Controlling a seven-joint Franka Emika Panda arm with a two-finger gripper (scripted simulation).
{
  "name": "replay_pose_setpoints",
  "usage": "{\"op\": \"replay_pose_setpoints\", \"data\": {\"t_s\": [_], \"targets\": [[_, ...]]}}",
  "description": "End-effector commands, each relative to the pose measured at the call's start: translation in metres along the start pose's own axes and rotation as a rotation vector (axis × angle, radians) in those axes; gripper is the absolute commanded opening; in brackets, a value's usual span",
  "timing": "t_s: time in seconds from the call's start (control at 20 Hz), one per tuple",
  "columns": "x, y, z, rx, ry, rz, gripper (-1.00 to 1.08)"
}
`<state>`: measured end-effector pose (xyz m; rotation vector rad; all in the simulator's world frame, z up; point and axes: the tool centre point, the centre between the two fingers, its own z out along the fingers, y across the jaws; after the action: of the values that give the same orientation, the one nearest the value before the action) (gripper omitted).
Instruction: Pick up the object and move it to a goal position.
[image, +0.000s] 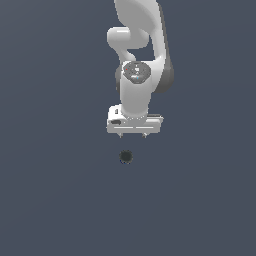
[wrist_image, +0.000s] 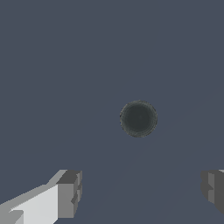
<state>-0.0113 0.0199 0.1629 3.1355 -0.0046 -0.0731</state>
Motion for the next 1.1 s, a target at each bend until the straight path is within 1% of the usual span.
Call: {"op": "replay_pose_setpoints", "data": {"t_s": [0.0,0.45,0.6,1.05], "targets": [[0.000,0.000,0.000,0.000,0.000,0.000,1.00],[0.002,-0.001,-0.008,0.024,0.003,0.051,1.00],[0.002,-0.002,-0.010,0.026,0.003,0.057,1.00],[0.007,0.003,0.005,0.019,0.009,0.000,1.00]]}}
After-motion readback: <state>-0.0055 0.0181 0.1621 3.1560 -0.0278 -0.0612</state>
